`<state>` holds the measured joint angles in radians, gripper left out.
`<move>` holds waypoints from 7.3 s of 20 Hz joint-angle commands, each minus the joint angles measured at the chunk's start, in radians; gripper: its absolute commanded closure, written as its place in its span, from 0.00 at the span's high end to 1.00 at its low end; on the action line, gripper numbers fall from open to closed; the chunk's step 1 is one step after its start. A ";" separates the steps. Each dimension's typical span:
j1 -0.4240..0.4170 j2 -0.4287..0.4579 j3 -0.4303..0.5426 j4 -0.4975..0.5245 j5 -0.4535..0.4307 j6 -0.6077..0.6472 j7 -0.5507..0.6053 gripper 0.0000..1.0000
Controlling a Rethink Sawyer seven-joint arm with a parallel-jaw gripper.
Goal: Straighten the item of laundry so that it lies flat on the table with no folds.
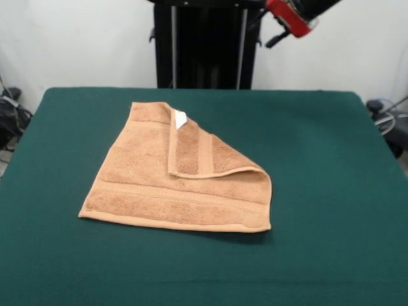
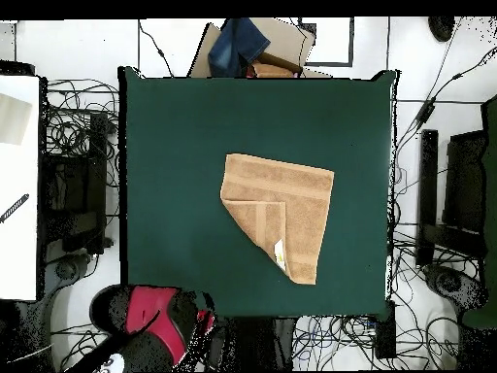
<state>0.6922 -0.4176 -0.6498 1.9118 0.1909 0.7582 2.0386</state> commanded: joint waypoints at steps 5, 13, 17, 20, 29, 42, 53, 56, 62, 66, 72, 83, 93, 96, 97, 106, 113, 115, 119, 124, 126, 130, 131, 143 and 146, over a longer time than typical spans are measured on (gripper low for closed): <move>-0.010 0.043 0.130 -0.049 -0.037 0.050 0.136 1.00; -0.037 0.061 0.147 -0.087 -0.041 0.055 0.120 1.00; -0.041 0.055 0.145 -0.105 -0.047 0.085 0.111 1.00; -0.042 0.053 0.142 -0.118 -0.051 0.108 0.111 1.00; -0.056 0.072 0.147 -0.163 -0.059 0.110 0.107 1.00; -0.058 0.105 0.168 -0.147 -0.006 -0.116 0.171 1.00; -0.081 0.128 0.187 -0.178 -0.006 -0.119 0.152 1.00; -0.084 0.130 0.190 -0.181 -0.007 -0.121 0.151 1.00; -0.090 0.135 0.202 -0.182 -0.007 -0.145 0.152 1.00; -0.097 0.139 0.215 -0.179 -0.003 -0.200 0.155 1.00; -0.105 0.143 0.218 -0.195 -0.010 -0.201 0.146 1.00; -0.096 0.107 0.186 -0.206 -0.034 -0.141 0.123 1.00; -0.124 0.155 0.212 -0.265 -0.029 -0.174 0.111 1.00; -0.131 0.175 0.218 -0.293 -0.029 -0.167 0.109 1.00; -0.131 0.178 0.218 -0.297 -0.028 -0.165 0.111 1.00; -0.142 0.203 0.231 -0.321 -0.025 -0.173 0.111 1.00; -0.160 0.230 0.245 -0.363 -0.031 -0.174 0.098 1.00; -0.162 0.230 0.246 -0.367 -0.033 -0.165 0.096 1.00; -0.165 0.223 0.248 -0.369 -0.038 -0.116 0.091 1.00; -0.176 0.214 0.254 -0.377 -0.044 -0.088 0.073 1.00; -0.177 0.213 0.255 -0.382 -0.044 -0.073 0.073 1.00; -0.182 0.208 0.256 -0.383 -0.047 -0.044 0.067 1.00; -0.185 0.207 0.256 -0.385 -0.047 -0.039 0.064 1.00; -0.239 0.217 0.273 -0.403 -0.084 -0.092 0.017 1.00; -0.251 0.224 0.278 -0.409 -0.098 -0.107 0.012 1.00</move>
<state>0.4747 -0.2121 -0.5190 1.5680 0.1324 0.6420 2.0386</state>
